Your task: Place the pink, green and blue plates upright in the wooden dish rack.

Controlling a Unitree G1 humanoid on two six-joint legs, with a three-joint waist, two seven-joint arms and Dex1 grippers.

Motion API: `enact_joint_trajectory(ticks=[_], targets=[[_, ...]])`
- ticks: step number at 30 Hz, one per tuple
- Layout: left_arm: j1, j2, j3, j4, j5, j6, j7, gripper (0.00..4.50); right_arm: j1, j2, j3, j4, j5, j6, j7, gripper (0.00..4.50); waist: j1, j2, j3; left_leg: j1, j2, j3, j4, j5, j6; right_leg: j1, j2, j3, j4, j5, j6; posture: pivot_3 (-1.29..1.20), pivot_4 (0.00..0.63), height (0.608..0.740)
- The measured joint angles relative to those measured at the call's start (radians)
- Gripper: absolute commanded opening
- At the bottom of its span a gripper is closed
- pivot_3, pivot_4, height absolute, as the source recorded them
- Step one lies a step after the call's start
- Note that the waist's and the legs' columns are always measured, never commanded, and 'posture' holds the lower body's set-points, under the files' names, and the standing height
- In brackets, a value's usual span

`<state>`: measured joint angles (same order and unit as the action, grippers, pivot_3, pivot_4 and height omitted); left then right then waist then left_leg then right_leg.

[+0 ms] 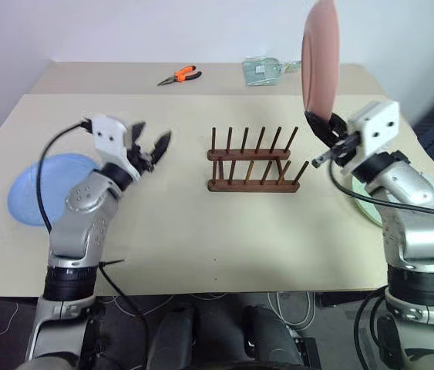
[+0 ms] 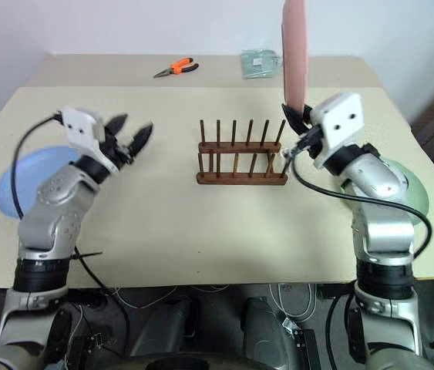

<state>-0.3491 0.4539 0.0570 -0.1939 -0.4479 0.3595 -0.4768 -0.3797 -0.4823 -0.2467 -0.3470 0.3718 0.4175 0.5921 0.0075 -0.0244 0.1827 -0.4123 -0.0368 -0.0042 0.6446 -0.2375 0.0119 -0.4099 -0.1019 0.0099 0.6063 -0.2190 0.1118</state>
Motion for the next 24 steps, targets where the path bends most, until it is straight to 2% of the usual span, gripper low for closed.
enact_joint_trajectory(ticks=[3, 6, 10, 17, 20, 24], targets=[[0.050, 0.027, -0.058, -0.047, -0.019, 0.013, -0.118, 3.21, 0.015, 0.012, -0.026, -0.034, 0.137, 0.105, -0.005, 0.00, -0.004, 0.004, 0.002, -0.002, 0.000, 0.000, -0.001, -0.001, -0.002, -0.002, -0.001, 0.001, -0.002, 0.000, -0.001, 0.00, 0.150, 0.738], [0.087, 0.050, -0.108, -0.101, -0.024, 0.046, -0.189, 3.21, 0.019, 0.014, -0.037, -0.050, 0.204, 0.154, -0.026, 0.00, -0.009, 0.005, 0.001, -0.004, 0.001, 0.000, -0.002, -0.001, -0.002, -0.003, -0.001, 0.001, -0.005, 0.000, -0.001, 0.00, 0.150, 0.738], [0.108, 0.054, -0.127, -0.133, -0.034, 0.086, -0.228, 3.21, 0.034, 0.009, -0.037, -0.050, 0.234, 0.180, -0.038, 0.00, -0.015, 0.006, 0.001, -0.016, 0.000, 0.000, -0.001, 0.001, 0.001, -0.015, -0.001, 0.001, -0.004, 0.001, -0.001, 0.00, 0.150, 0.738], [0.109, 0.045, -0.172, -0.147, -0.022, 0.095, -0.249, 3.21, 0.070, -0.029, -0.009, -0.007, 0.211, 0.186, -0.034, 0.00, -0.016, 0.006, 0.001, -0.016, 0.000, 0.001, -0.001, 0.001, 0.001, -0.015, 0.000, 0.001, -0.004, 0.001, -0.001, 0.00, 0.150, 0.738], [0.109, 0.042, -0.191, -0.147, -0.017, 0.095, -0.251, 3.27, 0.077, -0.044, 0.014, 0.022, 0.185, 0.178, -0.026, 1.15, -0.016, 0.006, 0.001, -0.016, 0.000, 0.001, 0.000, 0.001, 0.001, -0.015, 0.000, 0.001, -0.004, 0.001, -0.001, 0.00, 0.150, 0.738], [0.108, 0.036, -0.199, -0.147, -0.012, 0.095, -0.253, 3.27, 0.077, -0.064, 0.042, 0.058, 0.120, 0.120, -0.016, 3.17, -0.016, 0.006, 0.001, -0.016, 0.000, 0.001, 0.000, 0.001, 0.001, -0.015, 0.000, 0.000, -0.004, 0.001, -0.001, 0.00, 0.150, 0.738]])
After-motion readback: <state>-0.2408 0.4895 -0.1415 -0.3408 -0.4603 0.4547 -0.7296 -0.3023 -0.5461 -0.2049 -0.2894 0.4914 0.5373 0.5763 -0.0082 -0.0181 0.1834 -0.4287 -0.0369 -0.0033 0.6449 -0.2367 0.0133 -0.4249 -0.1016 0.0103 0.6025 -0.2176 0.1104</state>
